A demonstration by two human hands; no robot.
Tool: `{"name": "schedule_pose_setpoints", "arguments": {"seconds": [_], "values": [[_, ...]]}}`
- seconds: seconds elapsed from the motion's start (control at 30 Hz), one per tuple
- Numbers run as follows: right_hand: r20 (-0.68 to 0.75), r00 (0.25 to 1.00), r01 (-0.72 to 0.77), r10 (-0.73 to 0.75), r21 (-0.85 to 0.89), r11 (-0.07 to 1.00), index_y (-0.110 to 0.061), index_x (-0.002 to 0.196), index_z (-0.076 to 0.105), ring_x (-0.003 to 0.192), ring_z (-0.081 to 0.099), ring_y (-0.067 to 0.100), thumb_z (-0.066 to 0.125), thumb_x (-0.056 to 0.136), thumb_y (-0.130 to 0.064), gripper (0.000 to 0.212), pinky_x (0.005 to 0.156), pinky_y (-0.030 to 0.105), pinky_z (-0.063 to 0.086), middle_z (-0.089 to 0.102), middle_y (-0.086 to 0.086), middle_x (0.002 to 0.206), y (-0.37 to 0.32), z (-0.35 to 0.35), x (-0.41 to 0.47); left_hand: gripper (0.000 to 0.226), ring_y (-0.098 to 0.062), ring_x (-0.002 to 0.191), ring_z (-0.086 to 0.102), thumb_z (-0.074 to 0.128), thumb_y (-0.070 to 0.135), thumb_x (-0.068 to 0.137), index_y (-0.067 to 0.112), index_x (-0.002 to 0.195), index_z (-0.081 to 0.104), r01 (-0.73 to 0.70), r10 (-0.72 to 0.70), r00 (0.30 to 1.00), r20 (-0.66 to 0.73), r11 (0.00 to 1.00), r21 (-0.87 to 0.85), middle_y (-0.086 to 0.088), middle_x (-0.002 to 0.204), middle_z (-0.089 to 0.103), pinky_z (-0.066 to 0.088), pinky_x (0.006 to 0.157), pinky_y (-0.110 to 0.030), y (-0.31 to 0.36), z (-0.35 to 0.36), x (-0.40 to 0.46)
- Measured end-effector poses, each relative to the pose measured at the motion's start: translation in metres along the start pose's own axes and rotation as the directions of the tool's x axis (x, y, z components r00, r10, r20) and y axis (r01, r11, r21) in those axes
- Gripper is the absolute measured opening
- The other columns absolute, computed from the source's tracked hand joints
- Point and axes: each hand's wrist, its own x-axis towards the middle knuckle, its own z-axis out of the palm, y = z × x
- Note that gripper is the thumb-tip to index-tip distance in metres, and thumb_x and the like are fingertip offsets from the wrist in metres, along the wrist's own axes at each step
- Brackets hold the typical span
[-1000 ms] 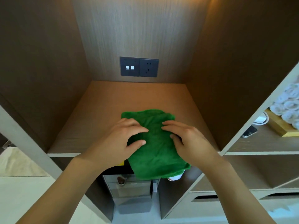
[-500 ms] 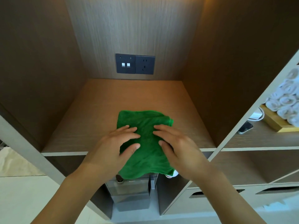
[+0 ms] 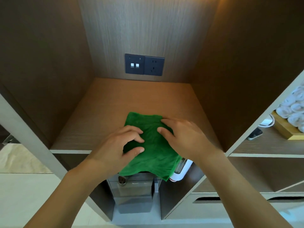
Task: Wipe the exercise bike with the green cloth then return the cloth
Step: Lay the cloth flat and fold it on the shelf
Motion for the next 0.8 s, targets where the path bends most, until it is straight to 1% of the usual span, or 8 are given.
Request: {"name": "schedule_pose_setpoints", "arguments": {"seconds": [0.1,0.17,0.27,0.4,0.5,0.6,0.7,0.8], "values": [[0.137,0.989,0.038,-0.052,0.104,0.994,-0.016,0.159,0.044,0.155,0.034,0.02,0.044,0.11,-0.048,0.059,0.126,0.038,0.029,0.036,0.001,0.169,0.002,-0.004,0.028,0.022,0.003,0.128,0.05,0.067,0.037,0.099,0.028,0.118,0.072,0.017,-0.016,0.999,-0.04,1.0,0.023,0.02,0.138,0.057,0.036,0.103,-0.015,0.002,0.002,0.01],[0.158,0.984,0.08,-0.086,0.049,0.996,-0.018,0.163,0.036,0.159,0.025,0.018,0.044,0.111,-0.042,0.058,0.129,0.04,0.02,0.029,0.0,0.172,0.007,-0.002,0.042,0.024,0.001,0.128,0.051,0.067,0.036,0.099,0.028,0.121,0.071,0.039,-0.037,0.996,-0.08,0.999,0.026,0.019,0.139,0.058,0.037,0.104,-0.018,0.003,0.002,0.016],[-0.009,0.993,0.115,-0.115,0.009,0.993,-0.025,0.159,0.043,0.158,0.027,0.014,0.051,0.109,-0.031,0.051,0.127,0.05,0.02,0.034,-0.007,0.169,0.015,0.005,0.031,0.024,0.002,0.131,0.05,0.068,0.034,0.099,0.029,0.122,0.073,0.058,-0.059,0.994,-0.091,0.998,-0.006,0.02,0.14,0.058,0.037,0.109,-0.019,0.0,0.0,0.016],[-0.2,0.936,0.31,-0.288,0.089,0.946,-0.013,0.137,0.069,0.147,0.05,0.02,0.059,0.103,-0.009,0.036,0.119,0.051,0.04,0.06,0.0,0.151,0.021,0.024,-0.012,0.029,0.006,0.14,0.042,0.066,0.033,0.1,0.029,0.128,0.072,0.037,-0.037,0.997,-0.07,0.999,0.003,0.021,0.145,0.056,0.027,0.113,-0.008,-0.007,0.001,0.006],[-0.228,0.926,0.332,-0.301,0.112,0.937,-0.009,0.138,0.069,0.15,0.046,0.02,0.053,0.105,-0.014,0.036,0.12,0.045,0.042,0.059,0.002,0.152,0.022,0.033,-0.04,0.035,0.012,0.146,0.033,0.061,0.042,0.1,0.034,0.133,0.068,0.01,-0.009,0.999,-0.036,1.0,0.018,0.026,0.15,0.05,0.019,0.115,-0.005,-0.008,0.002,-0.003],[-0.235,0.927,0.319,-0.291,0.092,0.943,-0.016,0.145,0.063,0.155,0.035,0.012,0.05,0.109,-0.035,0.042,0.123,0.037,0.034,0.053,-0.007,0.157,0.024,0.035,-0.059,0.05,0.019,0.149,0.014,0.05,0.058,0.097,0.041,0.144,0.056,-0.045,0.044,0.999,0.024,0.997,0.059,0.036,0.155,0.033,0.005,0.114,0.001,-0.011,0.008,-0.014],[-0.214,0.928,0.315,-0.304,0.016,0.949,-0.02,0.152,0.055,0.155,0.034,0.011,0.058,0.105,-0.048,0.055,0.122,0.042,0.037,0.048,-0.009,0.161,0.026,0.039,-0.064,0.053,0.01,0.153,0.018,0.056,0.059,0.1,0.035,0.148,0.055,-0.09,0.094,0.995,-0.018,0.985,0.146,0.027,0.159,0.034,0.007,0.123,-0.01,-0.015,0.015,-0.019],[-0.285,0.901,0.323,-0.326,-0.061,0.945,-0.016,0.146,0.062,0.15,0.046,0.018,0.069,0.102,-0.035,0.048,0.115,0.049,0.043,0.055,-0.006,0.156,0.024,0.044,-0.065,0.052,-0.012,0.149,0.042,0.054,0.049,0.099,0.022,0.142,0.064,-0.143,0.167,0.983,-0.071,0.954,0.265,0.008,0.154,0.052,0.03,0.123,-0.033,-0.011,0.021,-0.022]]}}
